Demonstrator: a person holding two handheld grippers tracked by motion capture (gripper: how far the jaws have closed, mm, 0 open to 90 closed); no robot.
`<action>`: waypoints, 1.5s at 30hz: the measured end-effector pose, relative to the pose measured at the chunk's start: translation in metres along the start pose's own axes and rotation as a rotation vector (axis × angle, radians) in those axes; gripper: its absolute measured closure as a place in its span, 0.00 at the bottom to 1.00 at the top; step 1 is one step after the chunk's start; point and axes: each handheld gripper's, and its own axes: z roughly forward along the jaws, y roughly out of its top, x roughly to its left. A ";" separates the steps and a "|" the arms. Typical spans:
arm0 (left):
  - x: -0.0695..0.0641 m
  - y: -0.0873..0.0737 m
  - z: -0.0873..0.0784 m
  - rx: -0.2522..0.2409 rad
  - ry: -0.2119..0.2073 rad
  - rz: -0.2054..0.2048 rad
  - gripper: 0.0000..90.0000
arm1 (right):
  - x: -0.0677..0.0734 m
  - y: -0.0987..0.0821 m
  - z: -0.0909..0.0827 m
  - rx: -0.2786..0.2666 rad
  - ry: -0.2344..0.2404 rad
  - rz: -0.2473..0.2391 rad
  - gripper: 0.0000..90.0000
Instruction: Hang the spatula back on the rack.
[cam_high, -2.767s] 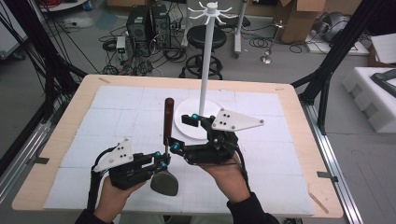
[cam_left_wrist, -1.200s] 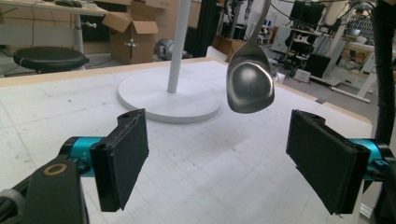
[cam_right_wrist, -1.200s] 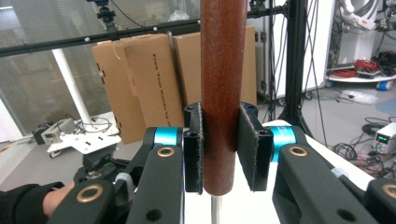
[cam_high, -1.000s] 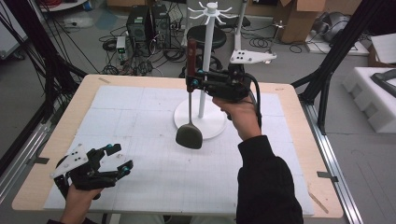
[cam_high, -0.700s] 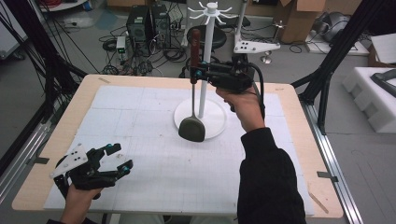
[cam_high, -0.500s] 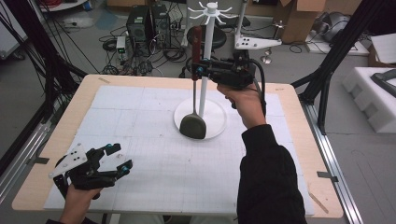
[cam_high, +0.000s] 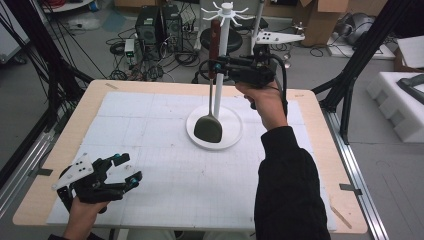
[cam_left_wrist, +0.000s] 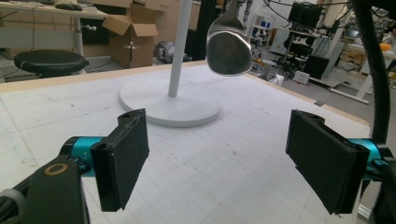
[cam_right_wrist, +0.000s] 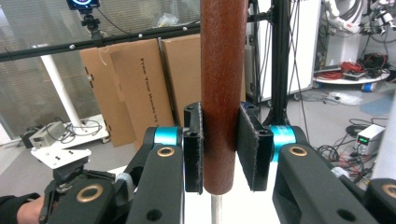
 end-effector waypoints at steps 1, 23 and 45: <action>0.000 0.000 0.000 0.000 -0.001 0.000 0.24 | -0.001 0.001 0.000 -0.001 -0.003 0.002 0.81; 0.003 -0.002 -0.001 -0.001 0.000 -0.011 0.24 | -0.027 -0.009 -0.001 -0.001 -0.103 0.027 0.75; 0.011 -0.004 0.005 0.000 0.031 -0.009 0.24 | 0.036 -0.153 -0.092 0.118 -0.526 -0.048 0.20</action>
